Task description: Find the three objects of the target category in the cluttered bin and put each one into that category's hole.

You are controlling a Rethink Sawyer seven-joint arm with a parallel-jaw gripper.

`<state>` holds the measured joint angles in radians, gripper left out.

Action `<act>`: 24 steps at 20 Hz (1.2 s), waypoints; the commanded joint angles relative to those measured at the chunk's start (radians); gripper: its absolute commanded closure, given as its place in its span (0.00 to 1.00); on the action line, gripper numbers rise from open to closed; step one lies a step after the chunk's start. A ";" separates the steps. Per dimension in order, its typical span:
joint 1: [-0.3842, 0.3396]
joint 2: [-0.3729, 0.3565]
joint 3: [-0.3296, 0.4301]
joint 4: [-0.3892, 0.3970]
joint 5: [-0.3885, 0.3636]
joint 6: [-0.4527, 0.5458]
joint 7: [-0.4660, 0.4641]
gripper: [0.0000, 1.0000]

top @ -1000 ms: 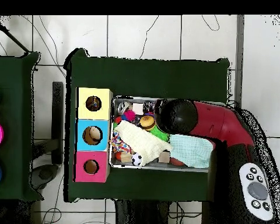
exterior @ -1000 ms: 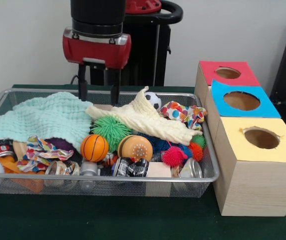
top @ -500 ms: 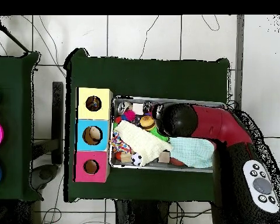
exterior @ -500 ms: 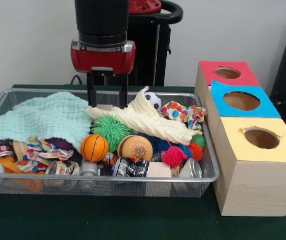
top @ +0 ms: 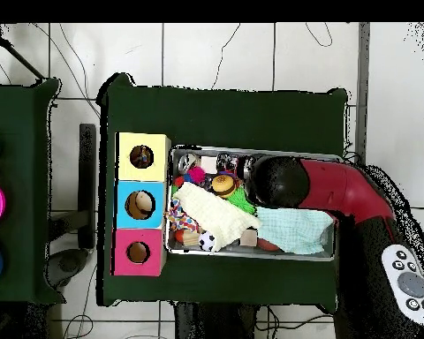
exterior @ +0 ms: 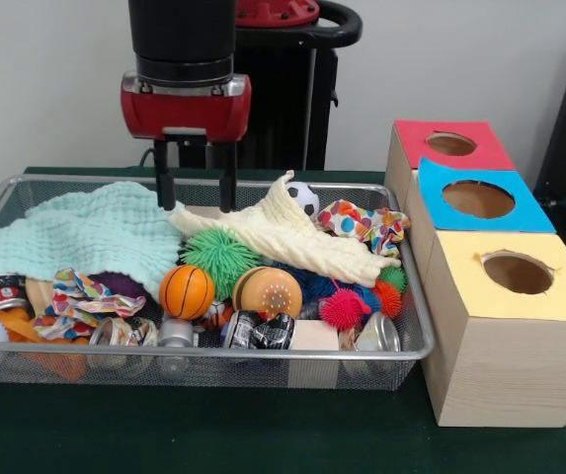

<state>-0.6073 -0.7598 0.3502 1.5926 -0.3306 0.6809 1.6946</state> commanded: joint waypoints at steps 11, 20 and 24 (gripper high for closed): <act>-0.071 0.015 0.081 -0.034 -0.080 0.157 -0.246 0.00; -0.062 0.036 0.092 -0.073 -0.091 0.164 -0.215 0.00; -0.004 0.046 0.075 -0.073 -0.091 0.137 -0.133 0.00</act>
<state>-0.6607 -0.7651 0.3542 1.5547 -0.3669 0.7349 1.6946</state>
